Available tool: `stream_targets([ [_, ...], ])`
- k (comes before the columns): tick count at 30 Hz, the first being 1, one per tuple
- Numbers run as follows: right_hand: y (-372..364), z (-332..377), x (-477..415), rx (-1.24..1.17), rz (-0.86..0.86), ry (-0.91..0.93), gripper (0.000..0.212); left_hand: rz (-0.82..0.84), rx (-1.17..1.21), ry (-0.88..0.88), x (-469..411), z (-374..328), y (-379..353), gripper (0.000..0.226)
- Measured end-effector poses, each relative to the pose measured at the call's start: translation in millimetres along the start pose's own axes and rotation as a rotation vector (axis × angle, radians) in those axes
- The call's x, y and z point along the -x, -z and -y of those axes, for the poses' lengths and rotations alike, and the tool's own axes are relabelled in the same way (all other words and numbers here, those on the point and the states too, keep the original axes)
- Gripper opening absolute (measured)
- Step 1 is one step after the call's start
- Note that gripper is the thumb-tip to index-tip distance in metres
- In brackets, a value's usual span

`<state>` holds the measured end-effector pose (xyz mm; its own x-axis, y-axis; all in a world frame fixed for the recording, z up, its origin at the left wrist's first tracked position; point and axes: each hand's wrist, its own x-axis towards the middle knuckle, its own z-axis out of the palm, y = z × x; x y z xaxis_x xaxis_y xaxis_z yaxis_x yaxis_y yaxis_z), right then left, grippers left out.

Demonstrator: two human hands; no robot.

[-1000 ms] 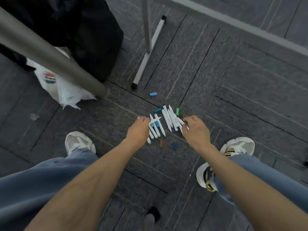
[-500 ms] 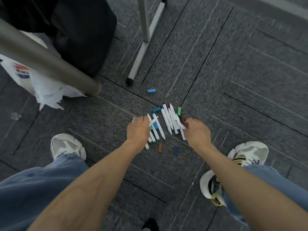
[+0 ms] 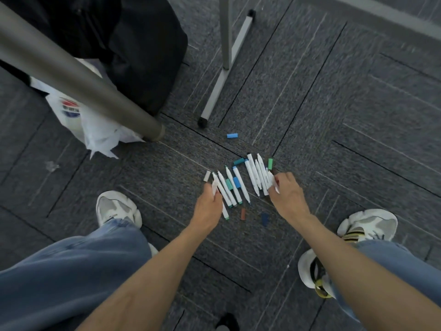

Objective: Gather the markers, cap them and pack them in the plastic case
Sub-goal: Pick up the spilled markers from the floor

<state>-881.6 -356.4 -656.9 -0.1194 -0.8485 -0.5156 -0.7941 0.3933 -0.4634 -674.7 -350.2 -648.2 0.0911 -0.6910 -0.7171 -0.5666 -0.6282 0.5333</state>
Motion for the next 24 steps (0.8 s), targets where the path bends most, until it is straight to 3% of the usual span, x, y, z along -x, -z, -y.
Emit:
stream_targets([
  [6,2,38,25,-0.327,-0.189,0.113,0.010,-0.041,-0.136,0.190,2,24,-13,0.018],
  [10,6,38,34,-0.371,-0.254,0.131,0.008,-0.075,-0.229,0.282,-11,22,-25,0.033],
  [15,8,9,37,-0.347,-0.213,0.044,0.008,-0.093,-0.320,0.343,-26,11,-31,0.036],
  [21,-2,-19,32,-0.253,-0.171,-0.057,0.006,-0.069,-0.240,0.296,-24,4,-25,0.042],
  [24,-8,-23,21,-0.154,-0.135,-0.077,0.007,-0.115,-0.047,0.104,-7,-2,-12,0.029],
])
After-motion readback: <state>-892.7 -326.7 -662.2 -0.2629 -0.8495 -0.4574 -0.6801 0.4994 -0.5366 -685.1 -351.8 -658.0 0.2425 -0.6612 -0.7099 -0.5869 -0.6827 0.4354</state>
